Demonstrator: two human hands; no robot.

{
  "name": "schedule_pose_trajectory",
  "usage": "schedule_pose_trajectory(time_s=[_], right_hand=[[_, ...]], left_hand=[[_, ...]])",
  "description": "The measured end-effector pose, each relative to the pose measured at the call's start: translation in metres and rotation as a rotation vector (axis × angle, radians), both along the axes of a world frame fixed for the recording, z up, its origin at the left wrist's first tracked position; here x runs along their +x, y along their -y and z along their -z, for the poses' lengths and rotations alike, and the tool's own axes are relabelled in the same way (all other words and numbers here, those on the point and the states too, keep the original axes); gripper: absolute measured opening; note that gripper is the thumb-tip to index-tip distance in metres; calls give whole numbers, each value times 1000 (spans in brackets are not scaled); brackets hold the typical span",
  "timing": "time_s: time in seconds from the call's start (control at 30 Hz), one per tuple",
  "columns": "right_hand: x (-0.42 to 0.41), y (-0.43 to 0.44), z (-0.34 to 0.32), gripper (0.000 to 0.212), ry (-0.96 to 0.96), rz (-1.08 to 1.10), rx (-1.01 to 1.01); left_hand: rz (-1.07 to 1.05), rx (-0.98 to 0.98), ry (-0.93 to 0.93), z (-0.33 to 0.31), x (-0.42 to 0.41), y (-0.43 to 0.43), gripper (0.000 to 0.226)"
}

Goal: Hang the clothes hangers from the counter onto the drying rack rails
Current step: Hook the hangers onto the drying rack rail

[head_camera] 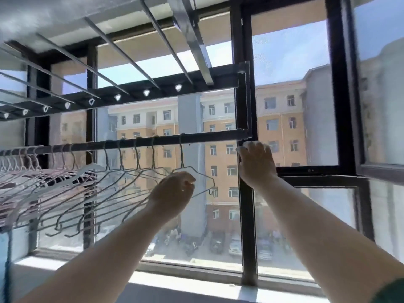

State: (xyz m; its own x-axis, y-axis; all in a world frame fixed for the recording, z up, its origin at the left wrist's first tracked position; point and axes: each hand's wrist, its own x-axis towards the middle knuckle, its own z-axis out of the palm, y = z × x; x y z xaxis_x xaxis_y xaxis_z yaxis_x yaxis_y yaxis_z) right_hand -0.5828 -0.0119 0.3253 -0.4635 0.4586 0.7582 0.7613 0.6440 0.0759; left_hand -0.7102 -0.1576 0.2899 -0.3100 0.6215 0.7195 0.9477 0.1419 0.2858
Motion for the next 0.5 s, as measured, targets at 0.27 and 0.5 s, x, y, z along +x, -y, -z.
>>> schedule_pose_trajectory(time_s=[0.27,0.5], right_hand=[[91,25,58,31,88,132,-160],[196,17,122,31,-10,254,-397]], left_hand=[[231,-184,92,53,73,-7,25],[339,-406,64,128,156,-30,25]])
